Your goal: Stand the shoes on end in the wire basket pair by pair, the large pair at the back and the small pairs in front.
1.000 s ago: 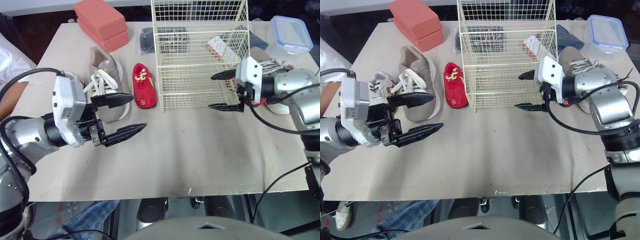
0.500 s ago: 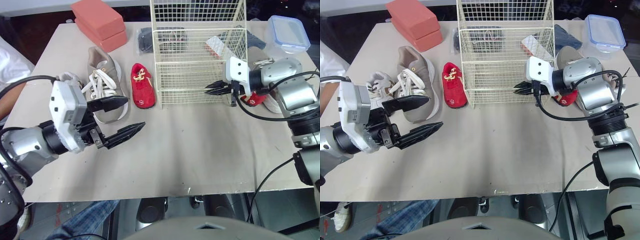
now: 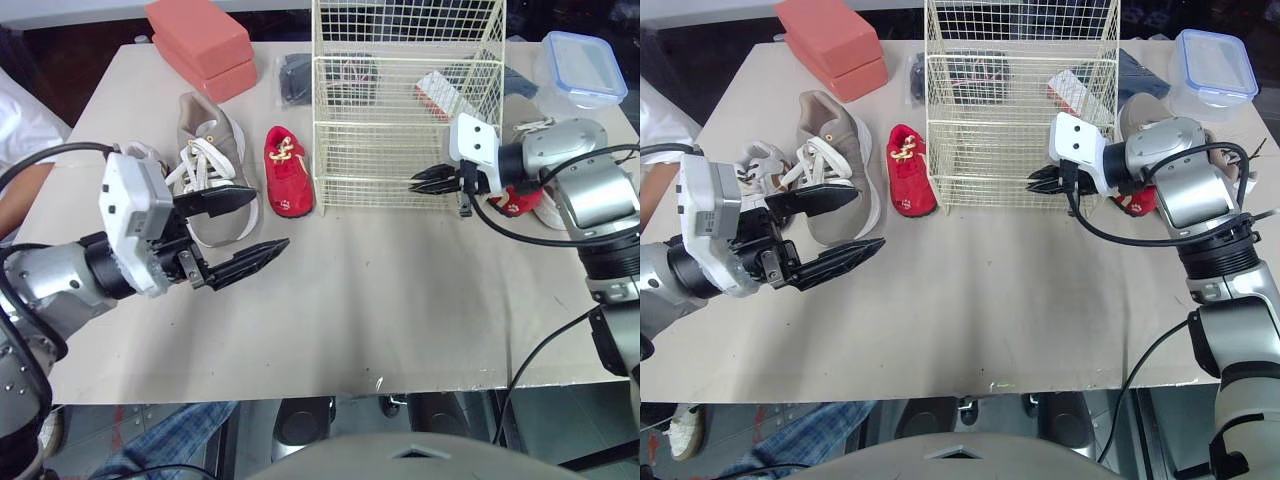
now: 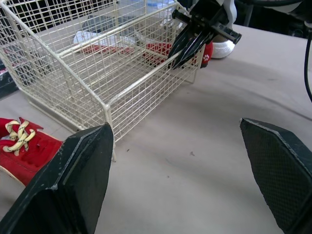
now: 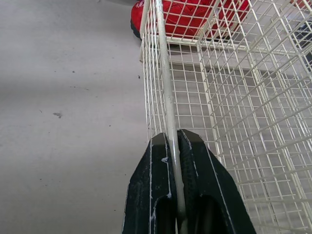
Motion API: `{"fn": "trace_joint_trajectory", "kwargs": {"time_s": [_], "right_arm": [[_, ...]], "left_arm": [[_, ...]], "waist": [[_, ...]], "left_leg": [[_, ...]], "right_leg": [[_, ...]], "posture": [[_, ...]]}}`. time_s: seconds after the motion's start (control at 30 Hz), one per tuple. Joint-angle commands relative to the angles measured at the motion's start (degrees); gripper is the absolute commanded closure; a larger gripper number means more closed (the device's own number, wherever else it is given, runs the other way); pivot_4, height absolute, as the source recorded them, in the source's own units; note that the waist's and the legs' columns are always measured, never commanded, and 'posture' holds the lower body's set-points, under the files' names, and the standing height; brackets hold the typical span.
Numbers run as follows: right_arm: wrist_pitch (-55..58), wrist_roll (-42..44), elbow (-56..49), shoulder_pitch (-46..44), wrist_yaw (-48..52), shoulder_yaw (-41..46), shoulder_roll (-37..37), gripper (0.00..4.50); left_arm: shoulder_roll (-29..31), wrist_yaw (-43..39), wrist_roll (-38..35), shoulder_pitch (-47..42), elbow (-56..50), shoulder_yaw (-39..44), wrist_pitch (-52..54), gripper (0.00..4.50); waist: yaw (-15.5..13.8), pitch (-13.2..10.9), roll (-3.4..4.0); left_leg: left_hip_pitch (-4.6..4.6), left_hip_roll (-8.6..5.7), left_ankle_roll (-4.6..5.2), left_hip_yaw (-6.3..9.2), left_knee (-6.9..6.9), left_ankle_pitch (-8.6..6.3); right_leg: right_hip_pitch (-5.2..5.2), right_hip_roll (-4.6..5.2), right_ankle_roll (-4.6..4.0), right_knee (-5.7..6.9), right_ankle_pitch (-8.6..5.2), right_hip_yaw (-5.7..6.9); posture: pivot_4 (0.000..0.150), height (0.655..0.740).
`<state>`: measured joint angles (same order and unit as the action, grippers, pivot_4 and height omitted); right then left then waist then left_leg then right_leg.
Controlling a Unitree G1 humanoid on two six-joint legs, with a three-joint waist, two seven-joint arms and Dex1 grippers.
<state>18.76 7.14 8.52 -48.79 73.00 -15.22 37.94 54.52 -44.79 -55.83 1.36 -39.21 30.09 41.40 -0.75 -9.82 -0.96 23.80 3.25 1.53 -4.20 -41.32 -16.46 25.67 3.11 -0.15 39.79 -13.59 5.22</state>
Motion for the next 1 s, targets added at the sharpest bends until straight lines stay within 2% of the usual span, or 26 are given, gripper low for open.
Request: {"fn": "trace_joint_trajectory", "kwargs": {"time_s": [0.03, 0.07, 0.17, 0.3, 0.33, 0.37, 0.4, 0.43, 0.6, 0.77, 0.87, 1.0], "right_arm": [[-0.9, 0.5, -1.9, 0.2, -0.2, 1.4, 0.4, 4.44], [-1.2, 0.4, -1.8, 0.2, -0.4, 1.5, 0.3, 4.44], [-0.9, 0.8, -1.7, 0.0, -0.7, 2.0, 0.5, 3.63], [-0.6, 1.5, -2.3, 0.1, -2.0, 3.4, 0.7, 1.83], [0.1, 2.0, -3.0, 0.3, -2.0, 3.9, 1.1, 1.17], [1.0, 2.6, -3.8, 0.7, -2.0, 4.6, 1.5, 0.70], [1.7, 3.1, -4.5, 1.0, -2.1, 5.2, 2.0, 0.50], [2.6, 3.8, -5.7, 1.6, -2.1, 6.1, 2.6, 0.07], [12.0, 9.2, -14.8, 7.9, -4.4, 13.7, 7.7, 0.07], [18.7, 12.8, -20.9, 17.2, -10.8, 25.2, 11.4, 0.07], [20.7, 13.1, -22.6, 23.9, -15.7, 33.8, 12.7, 0.07], [20.1, 11.8, -20.5, 31.2, -20.4, 41.1, 13.4, 0.07]], "left_arm": [[0.6, -0.7, 0.5, -0.6, -0.2, 0.3, -1.2, 0.00], [0.5, -0.8, 0.6, -0.5, -0.1, 0.3, -1.2, 0.00], [0.1, -0.9, 0.8, -0.6, 0.1, 0.4, -1.5, 0.00], [-0.1, -0.6, 0.9, -0.7, 0.3, 0.5, -1.7, 0.00], [-0.1, -0.6, 1.0, -0.6, 0.3, 0.6, -1.8, 0.00], [-0.1, -0.7, 1.1, -0.5, 0.4, 0.7, -1.8, 0.00], [-0.1, -0.7, 1.1, -0.5, 0.5, 0.8, -1.8, 0.00], [-0.2, -0.5, 0.9, -0.5, 0.5, 0.9, -1.8, 0.00], [-1.7, 0.9, -2.0, -2.8, 0.2, 0.4, -1.8, 0.00], [-2.3, 0.9, -2.9, -7.4, 0.9, -3.7, -1.6, 0.00], [-2.8, 0.5, -2.1, -12.3, 2.4, -8.2, -1.9, 0.00], [-3.8, -1.3, -0.1, -17.4, 4.9, -13.2, -2.6, 0.00]], "waist": [[0.0, 0.0, 0.00], [0.0, 0.0, 0.00], [0.0, 0.0, 0.00], [0.0, 0.0, -0.01], [0.0, 0.0, 0.00], [0.0, 0.0, 0.00], [0.0, 0.0, 0.00], [0.0, -0.1, 0.00], [-0.2, -0.2, -0.07], [-0.1, -0.2, -0.09], [-0.3, -0.2, -0.10], [-0.2, -0.2, -0.10]], "left_leg": [[0.00, 0.00, 0.00, 0.00, 0.00, 0.00], [0.00, 0.00, 0.00, 0.00, 0.00, 0.00], [0.00, 0.00, 0.00, 0.00, 0.00, 0.00], [0.00, 0.00, 0.00, -0.01, 0.00, 0.00], [0.00, 0.00, 0.00, -0.01, 0.00, 0.00], [0.00, 0.00, 0.00, -0.01, 0.00, 0.00], [0.00, 0.00, 0.00, 0.00, 0.00, 0.00], [0.00, 0.00, 0.00, 0.00, 0.00, 0.00], [0.04, 0.00, 0.00, 0.02, 0.00, 0.00], [0.03, -0.01, 0.01, 0.01, 0.00, 0.00], [0.01, -0.01, 0.01, 0.03, 0.00, 0.00], [0.00, -0.04, 0.01, 0.00, 0.00, 0.00]], "right_leg": [[0.00, 0.00, 0.00, 0.00, 0.00, 0.00], [0.00, 0.00, 0.00, 0.00, 0.00, 0.00], [0.00, 0.00, 0.00, 0.00, 0.00, -0.01], [0.00, 0.00, 0.00, 0.01, 0.00, -0.01], [0.00, 0.00, 0.00, 0.01, 0.00, -0.01], [0.00, 0.00, 0.00, 0.01, 0.00, -0.01], [0.00, 0.00, 0.00, 0.01, 0.00, -0.01], [0.00, 0.00, 0.00, 0.02, 0.00, -0.01], [0.00, 0.05, 0.00, -0.01, 0.00, 0.02], [-0.01, 0.11, 0.01, -0.01, 0.00, 0.00], [-0.02, 0.03, 0.03, 0.02, -0.01, 0.01], [-0.03, 0.00, 0.06, 0.03, -0.02, -0.03]], "posture": [[0.150, 0.6860], [0.150, 0.6860], [0.150, 0.6860], [0.150, 0.6860], [0.150, 0.6860], [0.150, 0.6860], [0.150, 0.6860], [0.150, 0.6860], [0.150, 0.6860], [0.150, 0.6860], [0.150, 0.6860], [0.150, 0.6860]]}}
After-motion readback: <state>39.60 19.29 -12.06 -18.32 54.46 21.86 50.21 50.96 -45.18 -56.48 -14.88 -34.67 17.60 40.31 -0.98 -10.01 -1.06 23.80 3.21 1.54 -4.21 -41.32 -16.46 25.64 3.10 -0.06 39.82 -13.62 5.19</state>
